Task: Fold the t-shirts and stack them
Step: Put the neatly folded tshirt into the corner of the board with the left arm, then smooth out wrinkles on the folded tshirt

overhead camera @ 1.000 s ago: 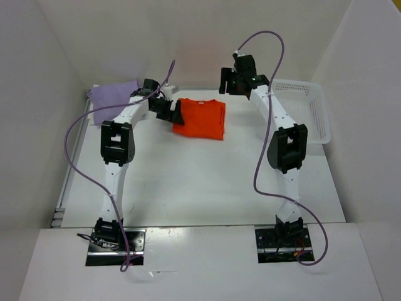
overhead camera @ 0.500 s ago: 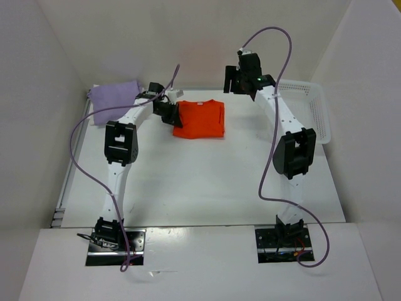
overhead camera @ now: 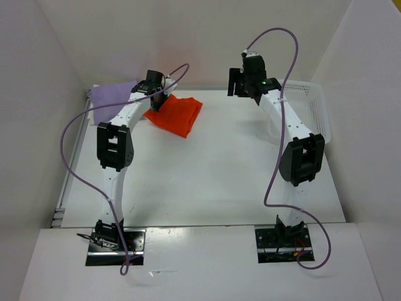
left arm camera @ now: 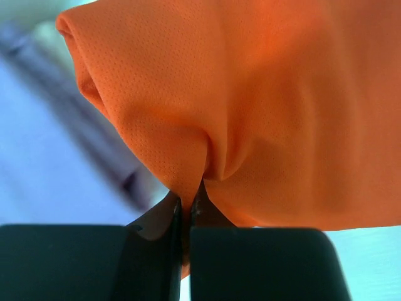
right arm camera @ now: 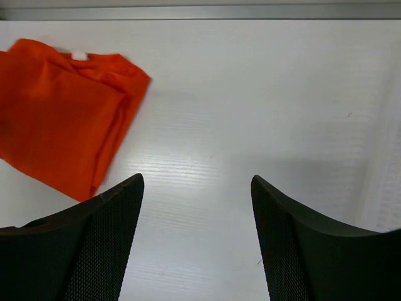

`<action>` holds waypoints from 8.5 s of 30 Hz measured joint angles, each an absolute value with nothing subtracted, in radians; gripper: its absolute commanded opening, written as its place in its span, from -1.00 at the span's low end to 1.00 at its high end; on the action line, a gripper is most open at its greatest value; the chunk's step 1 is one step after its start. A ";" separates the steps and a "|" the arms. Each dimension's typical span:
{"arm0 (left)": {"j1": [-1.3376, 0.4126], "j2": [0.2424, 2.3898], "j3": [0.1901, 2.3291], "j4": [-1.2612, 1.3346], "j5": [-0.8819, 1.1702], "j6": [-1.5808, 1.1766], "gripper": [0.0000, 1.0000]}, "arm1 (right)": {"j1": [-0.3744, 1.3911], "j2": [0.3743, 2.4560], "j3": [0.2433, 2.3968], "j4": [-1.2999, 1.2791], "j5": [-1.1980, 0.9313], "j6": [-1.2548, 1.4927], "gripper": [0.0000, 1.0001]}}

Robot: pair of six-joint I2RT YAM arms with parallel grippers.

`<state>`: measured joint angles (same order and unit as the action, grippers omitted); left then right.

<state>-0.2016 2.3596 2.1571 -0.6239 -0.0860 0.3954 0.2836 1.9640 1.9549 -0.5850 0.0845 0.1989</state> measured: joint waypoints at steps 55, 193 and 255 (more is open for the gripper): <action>0.328 2.360 2.466 -0.778 0.060 0.361 -0.70 | 0.284 1.869 1.827 -0.566 0.147 0.162 0.49; 0.367 2.631 3.104 -0.935 0.101 0.257 0.98 | 0.402 1.807 1.840 -0.860 0.245 0.268 1.00; 0.273 0.853 1.123 -0.888 0.294 0.180 0.98 | 0.410 0.987 1.251 -0.820 0.134 0.298 1.00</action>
